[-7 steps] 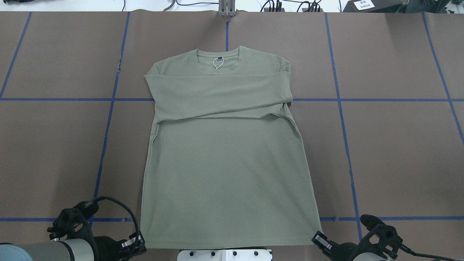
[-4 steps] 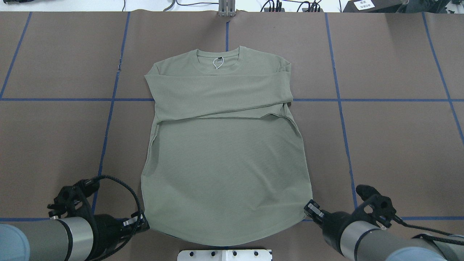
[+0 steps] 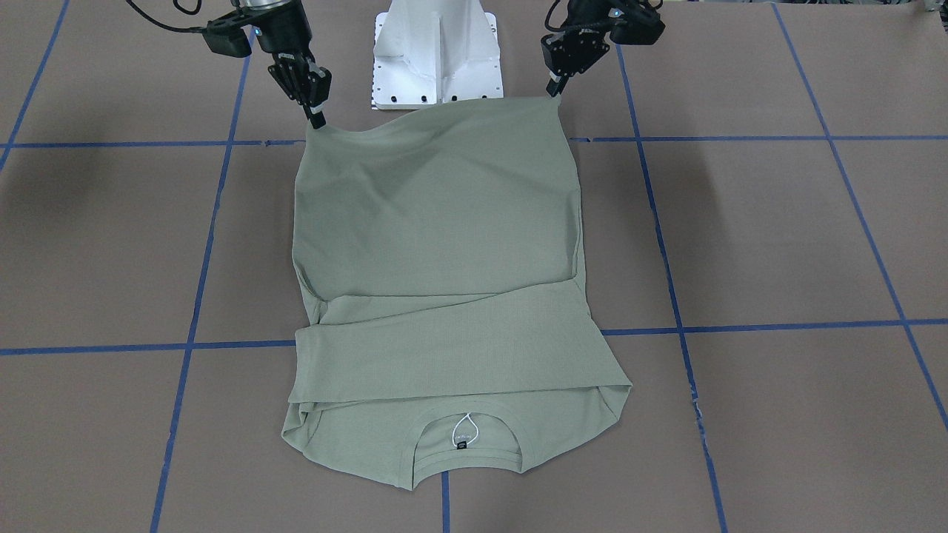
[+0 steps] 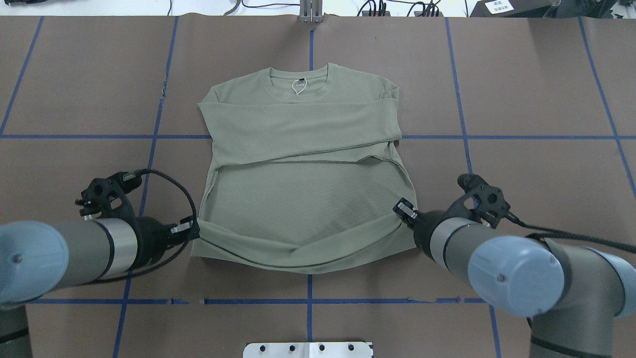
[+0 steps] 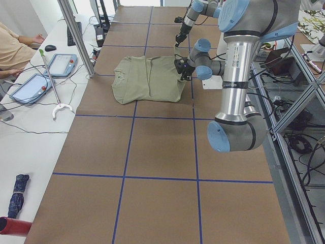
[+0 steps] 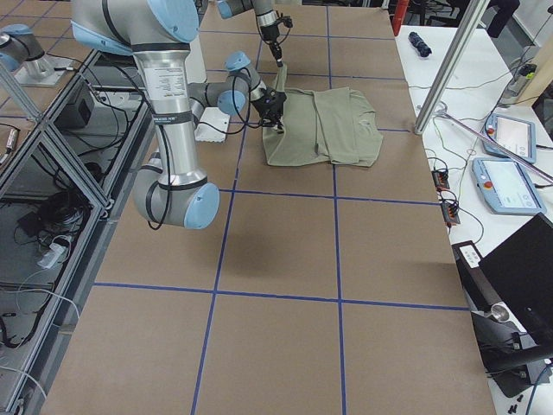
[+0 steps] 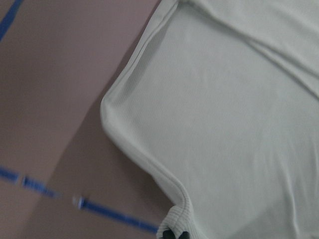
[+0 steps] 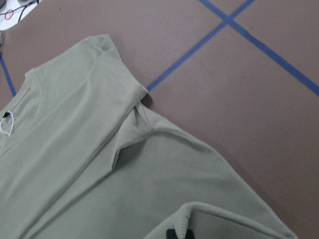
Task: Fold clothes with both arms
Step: 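Lift the hem with both grippers and fold it toward the collar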
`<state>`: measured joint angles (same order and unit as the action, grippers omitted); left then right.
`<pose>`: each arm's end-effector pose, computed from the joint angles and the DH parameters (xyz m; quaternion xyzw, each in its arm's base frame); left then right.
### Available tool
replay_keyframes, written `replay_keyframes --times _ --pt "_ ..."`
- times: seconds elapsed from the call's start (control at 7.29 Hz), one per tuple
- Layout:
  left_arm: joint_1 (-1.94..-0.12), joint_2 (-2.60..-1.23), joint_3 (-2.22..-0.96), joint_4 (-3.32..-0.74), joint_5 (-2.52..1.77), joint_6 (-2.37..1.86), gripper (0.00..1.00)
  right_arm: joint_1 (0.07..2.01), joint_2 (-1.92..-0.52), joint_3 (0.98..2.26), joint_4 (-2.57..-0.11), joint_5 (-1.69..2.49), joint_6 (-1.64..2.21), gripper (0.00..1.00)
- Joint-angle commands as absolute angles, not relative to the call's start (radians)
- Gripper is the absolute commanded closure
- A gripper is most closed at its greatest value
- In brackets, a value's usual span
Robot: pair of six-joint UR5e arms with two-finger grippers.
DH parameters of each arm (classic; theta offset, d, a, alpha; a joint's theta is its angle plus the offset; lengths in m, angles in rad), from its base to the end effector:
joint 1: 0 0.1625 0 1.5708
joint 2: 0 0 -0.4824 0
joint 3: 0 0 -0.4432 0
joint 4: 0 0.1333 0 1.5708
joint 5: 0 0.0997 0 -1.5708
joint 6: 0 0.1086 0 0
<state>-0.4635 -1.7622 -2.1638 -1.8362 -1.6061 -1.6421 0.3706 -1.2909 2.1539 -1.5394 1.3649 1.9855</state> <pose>0.4334 -0.3614 0.2906 0.0826 0.4944 -0.2201 0.8368 -0.4719 -0.3502 0.2782 0.0832 -0.4321 0.3842 0.8116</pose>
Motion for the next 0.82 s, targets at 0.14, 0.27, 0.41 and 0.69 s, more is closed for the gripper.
replay_keyframes --times 0.14,0.27,0.41,0.69 --pt "-0.653 -1.926 -1.936 -1.842 -1.652 -1.467 1.00 0.590 -1.119 1.848 -1.546 1.439 1.783 1.00" --pt "-0.672 -1.946 -1.907 -1.842 -1.652 -1.433 1.00 0.629 -1.077 1.785 -1.546 1.469 1.755 1.00" --pt "-0.701 -1.948 -1.879 -1.848 -1.652 -1.386 1.00 0.667 -1.066 1.760 -1.545 1.506 1.726 1.00" --pt "-0.747 -1.982 -1.794 -1.894 -1.651 -1.339 1.00 0.707 -0.978 1.598 -1.461 1.528 1.720 1.00"
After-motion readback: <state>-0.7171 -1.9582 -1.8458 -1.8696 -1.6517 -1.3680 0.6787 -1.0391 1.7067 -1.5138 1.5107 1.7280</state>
